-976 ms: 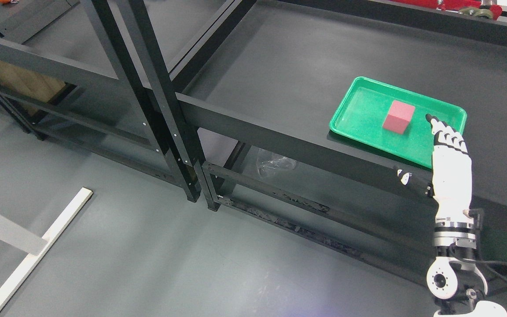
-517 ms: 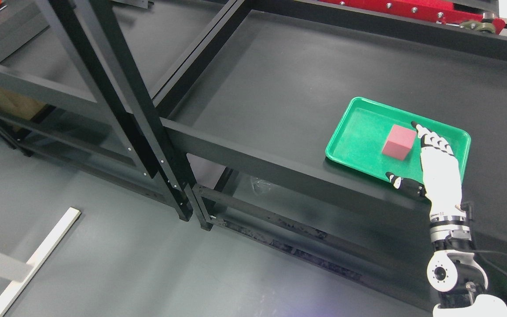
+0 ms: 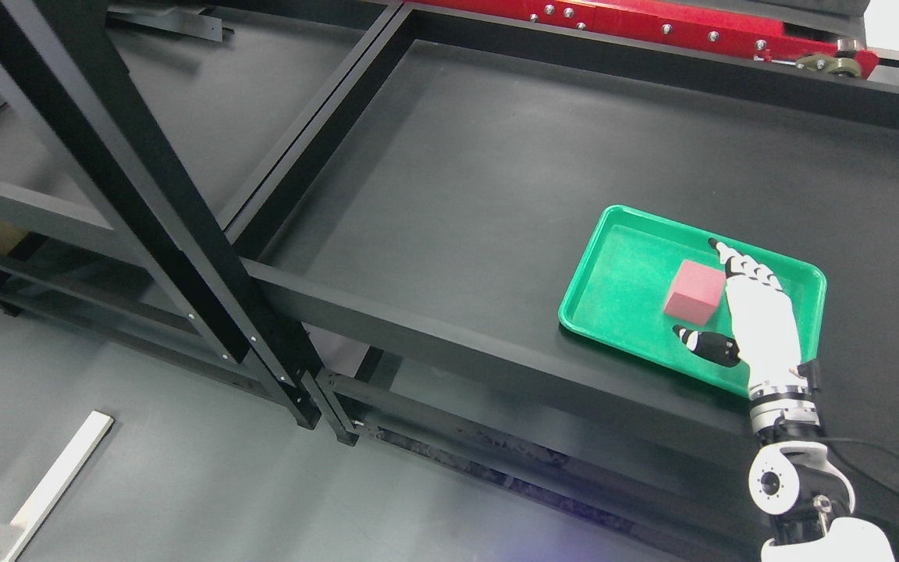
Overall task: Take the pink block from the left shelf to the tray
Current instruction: 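Close the right hand fingers around the pink cube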
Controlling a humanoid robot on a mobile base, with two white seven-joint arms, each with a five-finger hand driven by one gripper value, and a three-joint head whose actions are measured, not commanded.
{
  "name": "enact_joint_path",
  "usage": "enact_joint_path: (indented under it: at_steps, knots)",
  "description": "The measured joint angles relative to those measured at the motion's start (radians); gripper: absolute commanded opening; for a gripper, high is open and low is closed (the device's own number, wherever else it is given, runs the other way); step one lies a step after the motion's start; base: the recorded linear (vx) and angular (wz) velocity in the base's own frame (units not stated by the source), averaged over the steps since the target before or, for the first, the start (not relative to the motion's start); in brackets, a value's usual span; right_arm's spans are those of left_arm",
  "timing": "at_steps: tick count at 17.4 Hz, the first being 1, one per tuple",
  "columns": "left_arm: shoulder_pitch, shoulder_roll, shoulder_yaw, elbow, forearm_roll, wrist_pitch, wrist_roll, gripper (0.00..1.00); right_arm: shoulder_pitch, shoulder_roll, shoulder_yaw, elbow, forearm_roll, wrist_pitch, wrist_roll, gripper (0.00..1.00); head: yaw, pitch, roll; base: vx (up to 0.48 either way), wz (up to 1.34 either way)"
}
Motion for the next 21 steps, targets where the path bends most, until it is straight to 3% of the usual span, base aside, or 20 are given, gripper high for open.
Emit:
enact_joint_path:
  at_steps: [21]
  knots:
    - [0.000,0.000,0.000,0.000,0.000,0.000,0.000,1.00,-0.052,-0.040,0.056,0.175,0.030,0.003,0.026,0.95,0.0000,0.000,0.000,0.061,-0.01]
